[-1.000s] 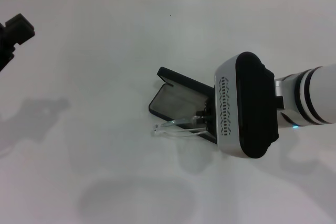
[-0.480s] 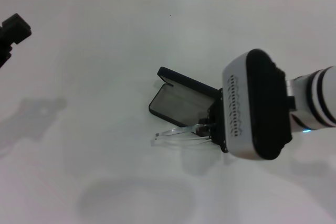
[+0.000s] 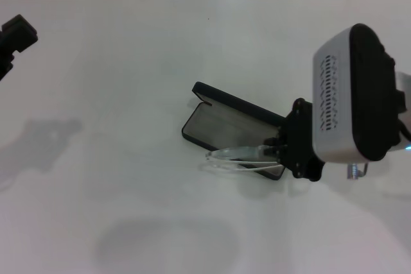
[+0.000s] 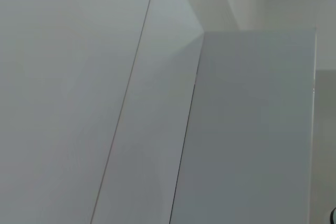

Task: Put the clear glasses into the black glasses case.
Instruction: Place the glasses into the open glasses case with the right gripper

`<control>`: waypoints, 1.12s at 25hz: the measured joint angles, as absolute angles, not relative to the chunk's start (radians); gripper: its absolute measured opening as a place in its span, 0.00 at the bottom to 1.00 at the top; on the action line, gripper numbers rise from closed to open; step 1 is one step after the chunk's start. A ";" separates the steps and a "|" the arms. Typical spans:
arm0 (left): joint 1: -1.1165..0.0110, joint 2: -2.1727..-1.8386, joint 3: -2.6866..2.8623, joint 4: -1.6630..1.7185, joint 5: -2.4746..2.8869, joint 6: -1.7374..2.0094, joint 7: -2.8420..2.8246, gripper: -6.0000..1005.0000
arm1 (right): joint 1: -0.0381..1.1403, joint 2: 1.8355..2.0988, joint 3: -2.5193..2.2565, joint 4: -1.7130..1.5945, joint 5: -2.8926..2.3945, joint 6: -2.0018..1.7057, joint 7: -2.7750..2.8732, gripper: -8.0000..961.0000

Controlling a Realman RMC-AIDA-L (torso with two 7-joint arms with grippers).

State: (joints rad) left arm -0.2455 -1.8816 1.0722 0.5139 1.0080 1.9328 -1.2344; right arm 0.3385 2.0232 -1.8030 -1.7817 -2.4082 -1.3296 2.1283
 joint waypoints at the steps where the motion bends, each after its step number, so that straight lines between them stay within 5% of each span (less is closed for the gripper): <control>1: -0.246 -1.882 1.072 0.514 1.008 1.933 -1.234 0.06 | 0.337 2.023 -1.794 -1.778 -2.408 -1.335 2.128 0.05; 28: -0.240 -1.893 1.072 0.514 1.011 1.934 -1.235 0.06 | 0.321 2.023 -1.755 -1.721 -2.476 -1.321 2.129 0.05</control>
State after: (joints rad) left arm -0.2398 -1.8930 1.0722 0.5139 1.0109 1.9336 -1.2348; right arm 0.3213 2.0232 -1.7552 -1.7215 -2.4761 -1.3209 2.1288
